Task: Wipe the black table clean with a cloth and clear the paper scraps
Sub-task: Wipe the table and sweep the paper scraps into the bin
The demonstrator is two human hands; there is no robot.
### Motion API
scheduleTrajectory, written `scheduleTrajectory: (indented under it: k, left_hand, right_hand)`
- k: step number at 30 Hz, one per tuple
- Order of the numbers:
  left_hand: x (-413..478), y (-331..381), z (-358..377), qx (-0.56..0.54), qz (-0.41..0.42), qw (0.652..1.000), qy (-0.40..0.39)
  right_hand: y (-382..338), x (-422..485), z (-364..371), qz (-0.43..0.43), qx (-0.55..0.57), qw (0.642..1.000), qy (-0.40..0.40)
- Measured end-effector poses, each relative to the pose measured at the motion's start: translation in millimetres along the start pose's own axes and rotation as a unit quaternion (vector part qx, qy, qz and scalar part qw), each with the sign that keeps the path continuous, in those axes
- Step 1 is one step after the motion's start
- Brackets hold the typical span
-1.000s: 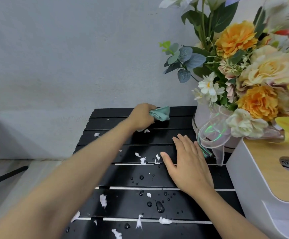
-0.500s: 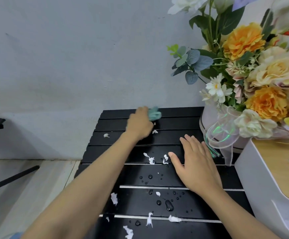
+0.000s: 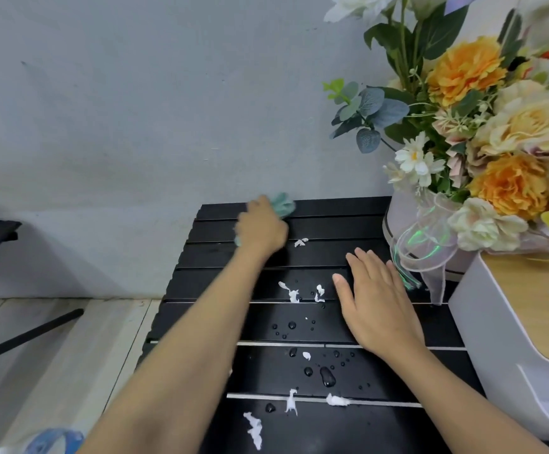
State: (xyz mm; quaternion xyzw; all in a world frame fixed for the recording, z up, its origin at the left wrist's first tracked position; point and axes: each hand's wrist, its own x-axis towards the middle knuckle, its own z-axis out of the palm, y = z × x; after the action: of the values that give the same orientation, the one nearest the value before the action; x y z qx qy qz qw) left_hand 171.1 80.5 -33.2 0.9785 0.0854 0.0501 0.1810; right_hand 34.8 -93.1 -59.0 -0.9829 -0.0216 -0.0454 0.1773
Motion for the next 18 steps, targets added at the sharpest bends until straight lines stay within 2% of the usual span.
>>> scheduleTrajectory:
  k: [3,4,5,6,8,10,12,13,15,17,18]
  left_hand:
    - [-8,27,5,-0.118,0.135,0.973,-0.147]
    - [-5,22,-4,-0.169,0.136,0.957,-0.192]
    - [3,11,-14,-0.212,0.116,0.949,-0.202]
    - [11,-4,-27,-0.232,0.086,0.953,-0.174]
    - [24,-44,-45,-0.219,0.027,0.973,-0.068]
    - [31,-82,-49,-0.137,-0.045,0.989,0.017]
    - [22,-91,-38,-0.052,-0.099,0.993,0.039]
    - [14,-83,-28,-0.008,-0.096,0.994,0.045]
    - [-5,-51,-8,0.038,-0.036,0.997,0.055]
    - [-27,-17,-1,0.003,0.073,0.997,0.006]
    - [-33,-8,-1,-0.049,0.126,0.989,-0.053]
  right_hand:
    - [2,0,-3,0.001,0.007,1.000,-0.002]
    - [1,-1,-4,0.001,0.009,1.000,-0.003]
    - [1,-1,-4,0.002,0.011,1.000,-0.003]
    - [1,-1,-4,0.002,0.011,1.000,-0.004]
    - [0,-1,-3,0.004,0.008,1.000,-0.007]
    - [0,0,-2,0.006,-0.001,1.000,-0.011]
    - [0,0,-2,0.005,-0.009,1.000,-0.015]
    - [0,0,-1,0.006,-0.010,1.000,-0.014]
    - [0,0,0,0.006,-0.011,1.000,-0.010]
    - [1,0,1,0.002,-0.013,1.000,-0.011]
    - [2,0,0,0.000,-0.011,1.000,-0.012]
